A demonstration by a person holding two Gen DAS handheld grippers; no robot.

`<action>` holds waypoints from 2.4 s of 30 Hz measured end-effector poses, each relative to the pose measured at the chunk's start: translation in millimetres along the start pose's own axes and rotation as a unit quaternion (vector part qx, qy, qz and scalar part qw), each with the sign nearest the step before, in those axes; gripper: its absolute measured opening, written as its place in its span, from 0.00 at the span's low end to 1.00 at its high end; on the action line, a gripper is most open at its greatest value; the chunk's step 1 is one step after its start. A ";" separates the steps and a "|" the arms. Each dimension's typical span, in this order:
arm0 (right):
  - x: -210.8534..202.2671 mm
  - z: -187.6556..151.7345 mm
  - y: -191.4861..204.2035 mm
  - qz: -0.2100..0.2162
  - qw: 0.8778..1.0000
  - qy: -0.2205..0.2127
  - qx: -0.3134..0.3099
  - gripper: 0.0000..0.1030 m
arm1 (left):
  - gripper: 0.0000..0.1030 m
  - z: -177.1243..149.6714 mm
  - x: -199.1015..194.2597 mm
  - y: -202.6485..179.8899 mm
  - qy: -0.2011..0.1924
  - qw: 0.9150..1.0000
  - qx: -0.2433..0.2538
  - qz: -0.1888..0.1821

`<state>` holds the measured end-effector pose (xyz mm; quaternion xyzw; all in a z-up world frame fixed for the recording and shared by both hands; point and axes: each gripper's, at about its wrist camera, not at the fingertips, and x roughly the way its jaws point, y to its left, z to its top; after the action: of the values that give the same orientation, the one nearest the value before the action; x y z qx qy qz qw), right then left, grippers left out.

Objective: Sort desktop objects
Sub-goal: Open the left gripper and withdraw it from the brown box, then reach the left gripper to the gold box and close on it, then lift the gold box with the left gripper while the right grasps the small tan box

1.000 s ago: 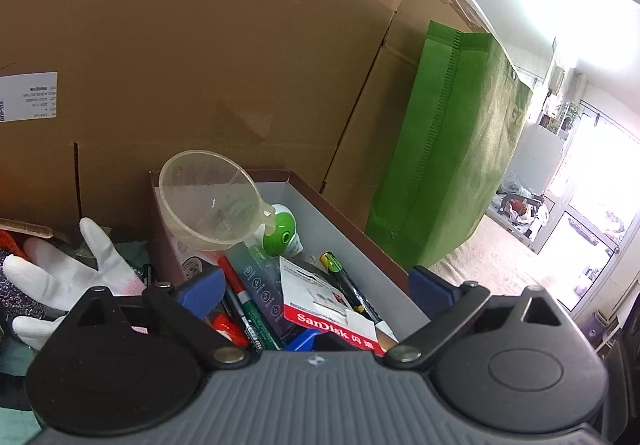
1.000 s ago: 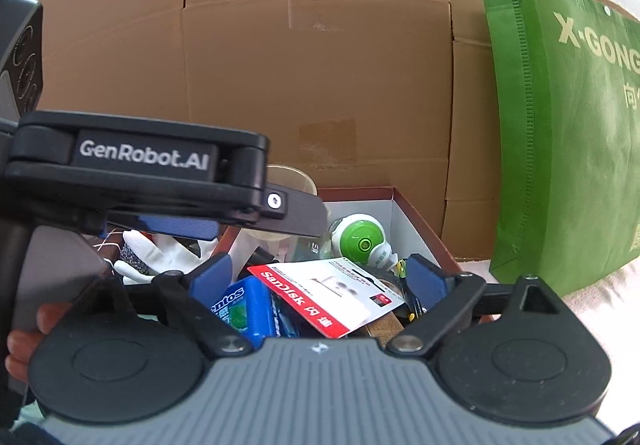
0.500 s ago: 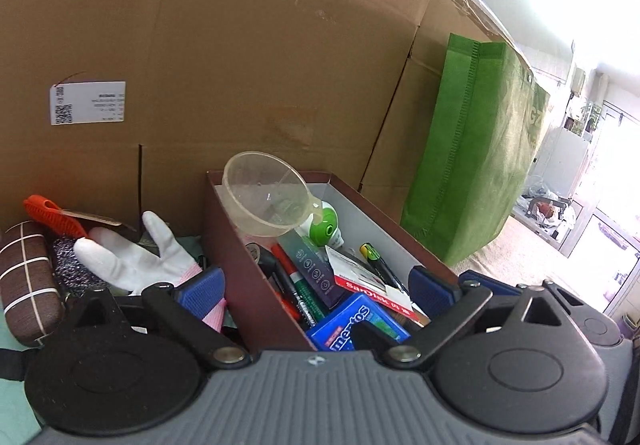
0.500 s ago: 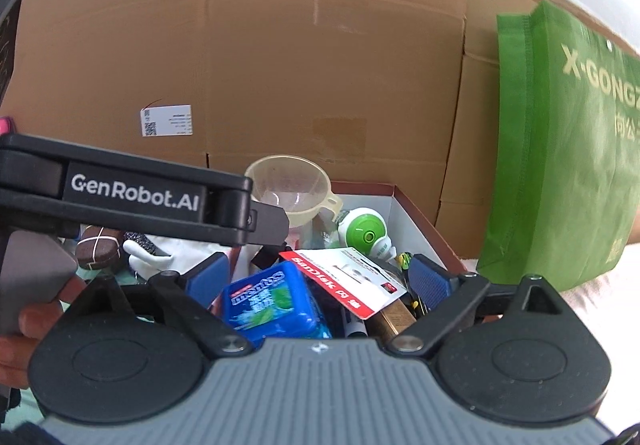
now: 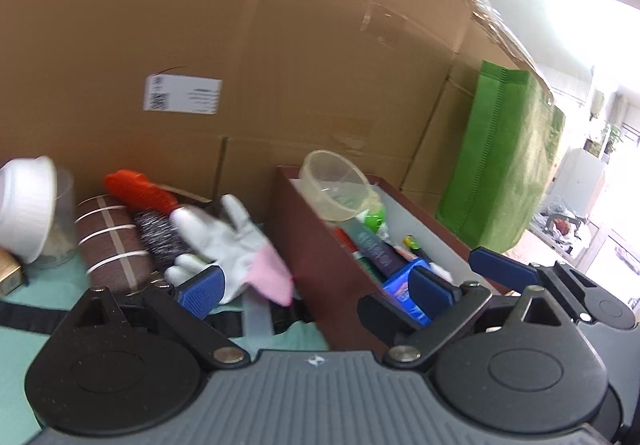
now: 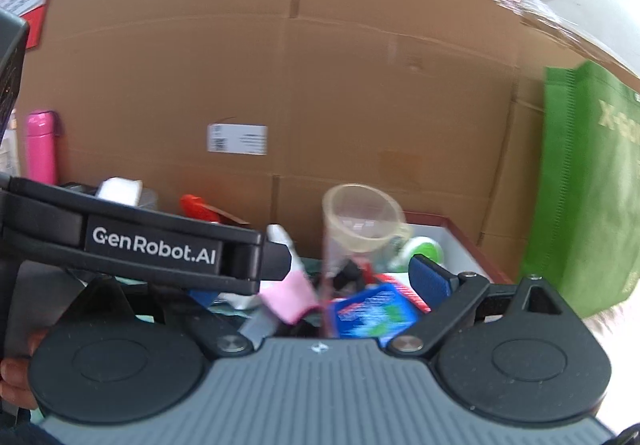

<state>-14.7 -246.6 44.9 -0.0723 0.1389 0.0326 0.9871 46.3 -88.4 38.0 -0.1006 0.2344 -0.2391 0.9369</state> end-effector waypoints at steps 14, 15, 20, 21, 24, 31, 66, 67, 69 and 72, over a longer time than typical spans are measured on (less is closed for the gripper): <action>39.7 -15.7 116.9 0.138 0.988 0.041 -0.048 0.91 | 0.98 -34.9 -64.1 123.5 -0.011 0.988 -0.085 0.130; 44.3 -16.6 124.5 0.147 0.987 0.044 -0.053 0.91 | 0.98 -35.3 -66.3 132.1 -0.012 0.986 -0.093 0.139; 71.7 -18.9 159.7 0.174 0.980 0.059 -0.070 0.91 | 0.98 -35.0 -70.7 169.0 -0.016 0.977 -0.126 0.170; 77.4 -19.0 166.3 0.178 0.979 0.062 -0.073 0.91 | 0.98 -34.5 -70.6 175.6 -0.016 0.976 -0.133 0.172; 92.6 -20.1 184.2 0.196 0.975 0.069 -0.084 0.91 | 0.97 -31.6 -69.4 193.1 -0.017 0.973 -0.151 0.171; 123.2 -16.5 220.7 0.247 0.960 0.086 -0.101 0.88 | 0.89 -17.1 -54.6 231.1 -0.018 0.969 -0.179 0.170; 131.1 -25.6 233.8 0.255 0.951 0.121 -0.124 0.30 | 0.42 -32.5 -26.7 245.2 0.041 0.970 -0.211 0.116; 124.5 -27.6 228.1 0.256 0.951 0.123 -0.120 0.30 | 0.42 -34.5 -28.7 237.1 0.048 0.971 -0.207 0.113; 109.2 -33.1 214.6 0.255 0.952 0.127 -0.111 0.30 | 0.42 -42.4 -31.5 222.1 0.059 0.973 -0.198 0.105; 89.5 -41.0 193.6 0.253 0.954 0.135 -0.093 0.30 | 0.42 -54.4 -35.4 198.4 0.073 0.977 -0.179 0.092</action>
<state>43.7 -57.7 -44.9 -0.1301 0.2806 0.2839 0.9076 71.9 96.7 -55.1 -0.2271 0.3498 -0.1122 0.9019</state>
